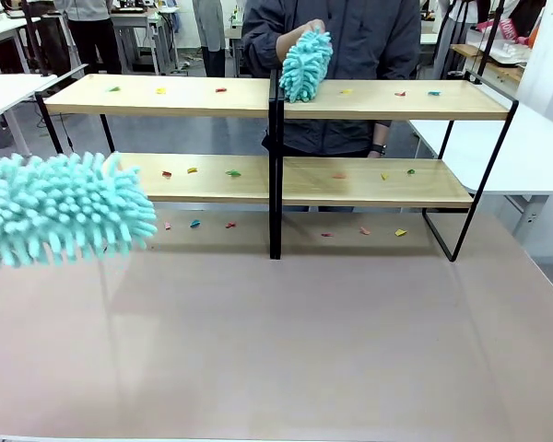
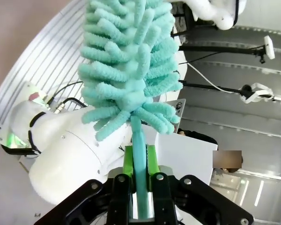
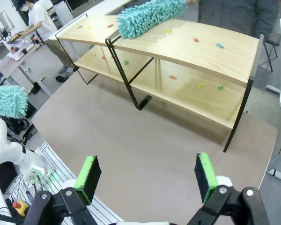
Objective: Clean the shelves.
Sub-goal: Clean a randomly selected level of the Shelf with the Duster.
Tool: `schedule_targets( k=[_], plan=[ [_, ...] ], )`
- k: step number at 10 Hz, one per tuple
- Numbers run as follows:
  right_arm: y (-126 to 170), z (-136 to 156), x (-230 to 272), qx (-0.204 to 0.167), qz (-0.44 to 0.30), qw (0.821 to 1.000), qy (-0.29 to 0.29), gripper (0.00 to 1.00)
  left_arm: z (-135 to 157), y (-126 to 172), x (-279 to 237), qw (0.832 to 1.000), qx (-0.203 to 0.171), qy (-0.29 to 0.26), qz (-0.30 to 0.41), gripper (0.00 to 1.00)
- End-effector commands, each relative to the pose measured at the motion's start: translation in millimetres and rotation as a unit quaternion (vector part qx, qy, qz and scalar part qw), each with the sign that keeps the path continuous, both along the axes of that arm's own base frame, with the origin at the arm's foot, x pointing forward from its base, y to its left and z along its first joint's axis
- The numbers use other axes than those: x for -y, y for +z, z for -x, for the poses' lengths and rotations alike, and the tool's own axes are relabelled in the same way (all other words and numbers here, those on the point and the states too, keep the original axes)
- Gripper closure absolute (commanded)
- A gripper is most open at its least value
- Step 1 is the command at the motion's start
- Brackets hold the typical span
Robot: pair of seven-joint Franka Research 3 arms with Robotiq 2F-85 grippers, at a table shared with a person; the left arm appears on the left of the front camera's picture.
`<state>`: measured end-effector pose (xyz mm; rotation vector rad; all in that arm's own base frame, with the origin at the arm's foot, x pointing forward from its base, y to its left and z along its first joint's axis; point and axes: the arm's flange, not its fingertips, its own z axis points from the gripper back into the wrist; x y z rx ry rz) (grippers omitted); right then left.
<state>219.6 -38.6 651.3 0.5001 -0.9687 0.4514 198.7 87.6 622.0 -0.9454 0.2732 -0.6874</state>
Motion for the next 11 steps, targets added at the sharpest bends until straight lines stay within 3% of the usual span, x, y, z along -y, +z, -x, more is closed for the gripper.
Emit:
schedule_targets(
  k=[1, 2, 4, 6, 8, 9, 11],
  plan=[
    [0, 0, 0, 0.002, -0.004, 1.0, 0.005, 0.0, -15, -20, 42, 1.0, 0.007, -0.01, -0.018, 0.87],
    [0, 0, 0, 0.002, -0.004, 1.0, 0.005, 0.0, -22, -31, 59, 1.0, 0.008, 0.004, -0.009, 0.87],
    [0, 0, 0, 0.002, -0.004, 1.0, 0.005, 0.0, -41, -62, 113, 0.992, 0.053, 0.108, -0.038, 0.87],
    [0, 0, 0, 0.002, -0.004, 1.0, 0.005, 0.0, -71, -86, 156, 0.97, 0.1, 0.215, -0.057, 0.87],
    [0, 0, 0, 0.002, -0.004, 1.0, 0.005, 0.0, -88, -81, 152, 0.968, 0.052, 0.243, -0.022, 0.87],
    [0, 0, 0, 0.002, -0.004, 1.0, 0.005, 0.0, -83, -89, 147, 0.975, 0.078, 0.204, -0.048, 0.87],
    [0, 0, 0, 0.002, -0.004, 1.0, 0.005, 0.0, -83, -89, 147, 0.975, 0.078, 0.204, -0.048, 0.87]
  ],
)
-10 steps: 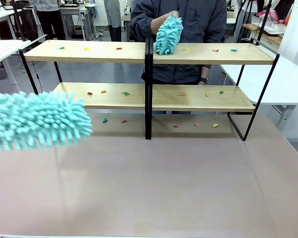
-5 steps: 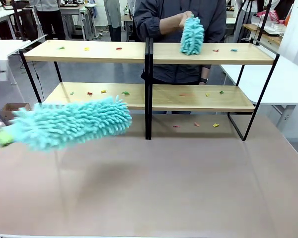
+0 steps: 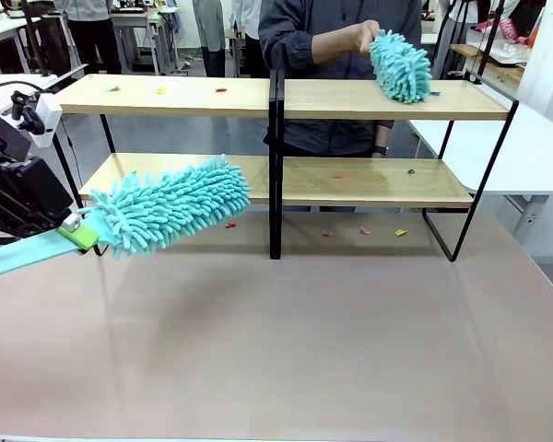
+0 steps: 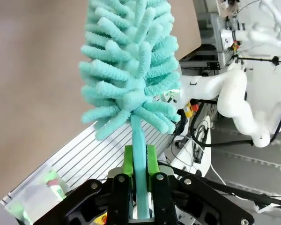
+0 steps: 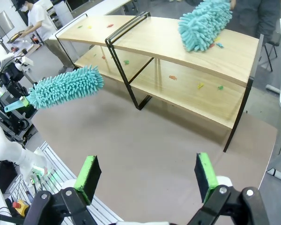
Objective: Clean the shelves.
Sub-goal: Clean a randomly selected level of the Shelf with the Duster.
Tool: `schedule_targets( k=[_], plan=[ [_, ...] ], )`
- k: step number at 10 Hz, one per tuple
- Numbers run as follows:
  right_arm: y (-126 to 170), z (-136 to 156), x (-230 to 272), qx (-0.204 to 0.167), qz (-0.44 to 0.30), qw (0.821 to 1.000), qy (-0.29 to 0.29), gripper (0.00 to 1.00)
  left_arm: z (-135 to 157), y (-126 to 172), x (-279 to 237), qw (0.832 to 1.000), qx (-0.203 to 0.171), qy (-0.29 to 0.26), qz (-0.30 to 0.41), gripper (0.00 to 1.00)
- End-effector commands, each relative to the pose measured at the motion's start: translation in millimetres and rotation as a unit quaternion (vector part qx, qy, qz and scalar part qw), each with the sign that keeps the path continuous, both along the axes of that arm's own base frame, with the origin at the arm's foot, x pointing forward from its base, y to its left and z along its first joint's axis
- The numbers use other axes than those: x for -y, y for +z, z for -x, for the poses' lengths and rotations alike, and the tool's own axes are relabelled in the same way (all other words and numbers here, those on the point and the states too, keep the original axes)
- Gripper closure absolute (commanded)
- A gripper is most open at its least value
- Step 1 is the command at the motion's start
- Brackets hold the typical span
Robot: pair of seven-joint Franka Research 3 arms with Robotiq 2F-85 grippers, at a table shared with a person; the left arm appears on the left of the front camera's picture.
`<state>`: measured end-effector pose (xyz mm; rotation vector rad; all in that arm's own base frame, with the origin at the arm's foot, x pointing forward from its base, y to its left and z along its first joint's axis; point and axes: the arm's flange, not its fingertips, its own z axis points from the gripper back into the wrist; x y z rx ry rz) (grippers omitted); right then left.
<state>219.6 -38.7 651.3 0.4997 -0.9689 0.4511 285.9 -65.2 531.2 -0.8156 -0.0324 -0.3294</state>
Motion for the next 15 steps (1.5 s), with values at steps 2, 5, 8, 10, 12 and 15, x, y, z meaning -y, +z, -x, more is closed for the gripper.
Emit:
schedule_targets(
  k=[2, 5, 8, 10, 12, 15],
  plan=[
    [0, 0, 0, 0.002, -0.004, 1.0, 0.005, 0.0, -8, -4, 14, 0.999, 0.009, 0.05, 0.019, 0.87],
    [0, 0, 0, 0.002, -0.004, 1.0, 0.005, 0.0, -14, -19, 48, 0.989, 0.075, 0.127, -0.005, 0.87],
    [0, 0, 0, 0.002, -0.004, 1.0, 0.005, 0.0, -39, -30, 83, 0.972, 0.134, 0.192, -0.027, 0.87],
    [0, 0, 0, 0.002, -0.004, 1.0, 0.005, 0.0, -62, -41, 108, 0.976, 0.117, 0.178, -0.039, 0.87],
    [0, 0, 0, 0.002, -0.004, 1.0, 0.005, 0.0, -81, -50, 129, 0.973, 0.123, 0.187, -0.054, 0.87],
    [0, 0, 0, 0.002, -0.004, 1.0, 0.005, 0.0, -101, -55, 145, 0.965, 0.141, 0.215, -0.058, 0.87]
  ],
)
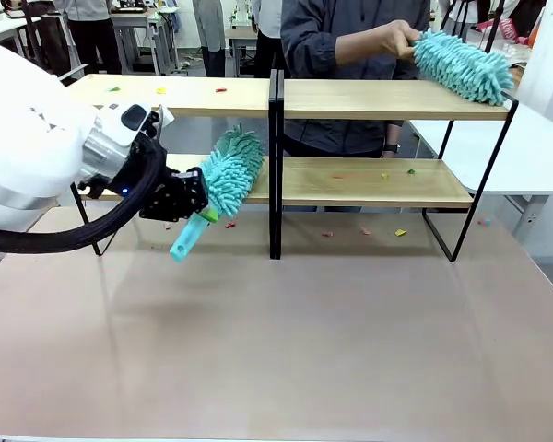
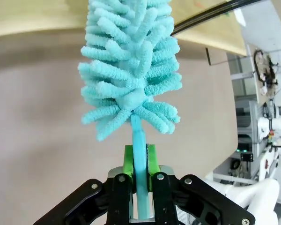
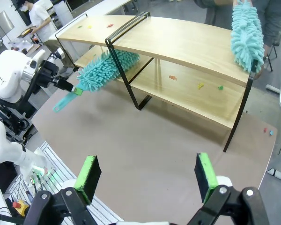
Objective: Clean the shelves.
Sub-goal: Clean a randomly selected level of the Shelf with the Duster.
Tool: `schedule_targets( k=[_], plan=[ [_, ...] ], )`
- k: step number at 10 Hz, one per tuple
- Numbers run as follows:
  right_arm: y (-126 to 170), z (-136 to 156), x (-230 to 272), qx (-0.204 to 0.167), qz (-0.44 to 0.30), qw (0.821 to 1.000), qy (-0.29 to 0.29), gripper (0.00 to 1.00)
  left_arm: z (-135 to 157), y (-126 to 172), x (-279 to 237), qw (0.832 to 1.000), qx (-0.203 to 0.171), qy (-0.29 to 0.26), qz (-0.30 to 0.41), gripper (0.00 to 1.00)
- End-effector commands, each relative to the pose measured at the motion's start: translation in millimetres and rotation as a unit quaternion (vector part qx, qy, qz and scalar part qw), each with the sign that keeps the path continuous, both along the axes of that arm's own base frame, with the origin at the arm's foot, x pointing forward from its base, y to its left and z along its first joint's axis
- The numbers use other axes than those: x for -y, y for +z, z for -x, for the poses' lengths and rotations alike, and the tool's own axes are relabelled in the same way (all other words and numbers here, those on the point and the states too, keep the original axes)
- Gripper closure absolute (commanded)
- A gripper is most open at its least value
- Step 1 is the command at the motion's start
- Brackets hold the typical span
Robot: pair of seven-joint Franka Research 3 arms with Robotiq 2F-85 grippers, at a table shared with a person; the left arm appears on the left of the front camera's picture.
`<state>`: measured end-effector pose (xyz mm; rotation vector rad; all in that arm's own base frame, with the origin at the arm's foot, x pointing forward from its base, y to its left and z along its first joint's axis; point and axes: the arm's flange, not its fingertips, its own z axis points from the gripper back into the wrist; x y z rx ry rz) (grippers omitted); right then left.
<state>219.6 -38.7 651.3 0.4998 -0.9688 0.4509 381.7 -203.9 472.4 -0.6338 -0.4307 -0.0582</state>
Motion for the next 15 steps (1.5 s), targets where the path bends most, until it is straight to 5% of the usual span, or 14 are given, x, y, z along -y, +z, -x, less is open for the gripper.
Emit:
schedule_targets(
  k=[1, 9, 13, 15],
  plan=[
    [0, 0, 0, 0.002, -0.004, 1.0, 0.005, 0.0, -9, 1, 8, 1.0, -0.003, 0.024, -0.013, 0.87],
    [0, 0, 0, 0.002, -0.004, 1.0, 0.005, 0.0, -29, 10, -41, 0.977, -0.092, 0.162, -0.102, 0.87],
    [0, 0, 0, 0.002, -0.004, 1.0, 0.005, 0.0, -5, 12, -68, 0.943, -0.111, 0.262, -0.172, 0.87],
    [0, 0, 0, 0.002, -0.004, 1.0, 0.005, 0.0, 5, 17, -78, 0.898, -0.071, 0.367, -0.232, 0.87]
  ],
)
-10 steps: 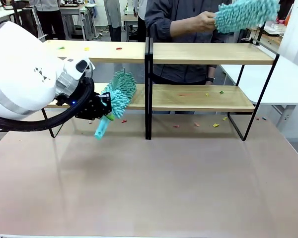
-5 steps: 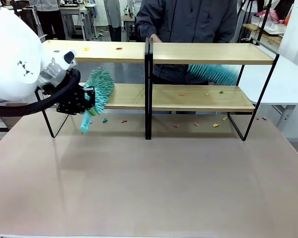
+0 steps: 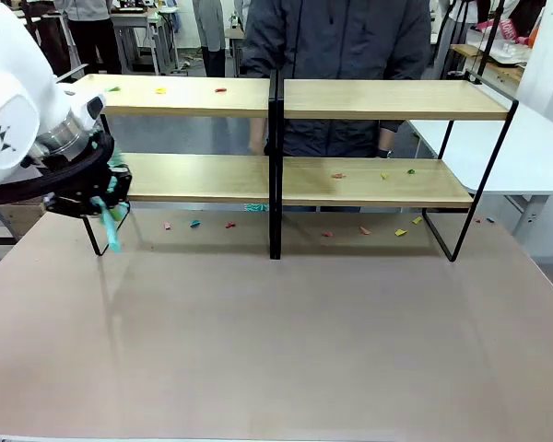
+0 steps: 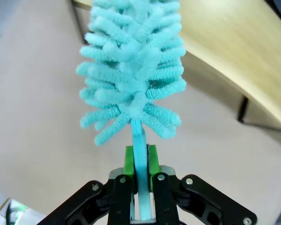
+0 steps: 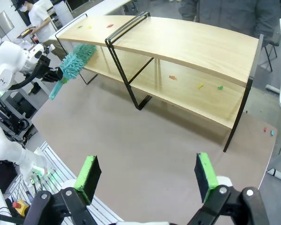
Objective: Clean the shelves.
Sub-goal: Clean a randomly selected level of the Shelf with the Duster.
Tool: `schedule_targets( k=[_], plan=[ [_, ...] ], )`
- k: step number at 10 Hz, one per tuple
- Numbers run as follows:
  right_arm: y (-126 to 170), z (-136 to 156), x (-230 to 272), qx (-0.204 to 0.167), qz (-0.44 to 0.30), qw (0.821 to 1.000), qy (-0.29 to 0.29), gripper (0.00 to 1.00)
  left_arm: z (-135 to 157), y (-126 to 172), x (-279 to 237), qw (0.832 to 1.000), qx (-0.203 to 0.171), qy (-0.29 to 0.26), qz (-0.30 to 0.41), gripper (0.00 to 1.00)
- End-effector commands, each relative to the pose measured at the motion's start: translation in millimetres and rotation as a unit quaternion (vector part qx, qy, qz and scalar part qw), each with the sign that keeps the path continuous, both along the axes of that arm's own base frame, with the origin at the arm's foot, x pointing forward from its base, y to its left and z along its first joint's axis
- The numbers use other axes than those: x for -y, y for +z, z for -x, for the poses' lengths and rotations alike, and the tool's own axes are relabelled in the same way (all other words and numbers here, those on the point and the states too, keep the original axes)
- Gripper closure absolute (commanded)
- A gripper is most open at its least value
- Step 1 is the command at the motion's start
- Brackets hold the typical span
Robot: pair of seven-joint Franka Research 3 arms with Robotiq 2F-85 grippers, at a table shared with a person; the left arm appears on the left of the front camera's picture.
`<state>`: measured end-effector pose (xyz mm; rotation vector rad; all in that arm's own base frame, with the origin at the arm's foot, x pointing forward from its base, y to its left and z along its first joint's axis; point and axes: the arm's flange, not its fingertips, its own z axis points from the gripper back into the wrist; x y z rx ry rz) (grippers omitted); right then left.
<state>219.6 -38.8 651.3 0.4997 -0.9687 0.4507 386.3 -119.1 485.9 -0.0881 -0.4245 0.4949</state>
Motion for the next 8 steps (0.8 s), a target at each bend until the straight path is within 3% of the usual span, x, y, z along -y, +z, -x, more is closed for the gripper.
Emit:
schedule_targets(
  k=[1, 2, 4, 8],
  plan=[
    [0, 0, 0, 0.002, -0.004, 1.0, 0.005, 0.0, 17, 12, 3, 0.99, 0.076, 0.102, -0.056, 0.87],
    [0, 0, 0, 0.002, -0.004, 1.0, 0.005, 0.0, 23, 17, 3, 0.988, 0.096, 0.107, -0.064, 0.87],
    [0, 0, 0, 0.002, -0.004, 1.0, 0.005, 0.0, 27, 18, 10, 0.992, 0.101, 0.053, -0.055, 0.87],
    [0, 0, 0, 0.002, -0.004, 1.0, 0.005, 0.0, 26, 13, 13, 0.997, 0.072, 0.001, -0.035, 0.87]
  ],
)
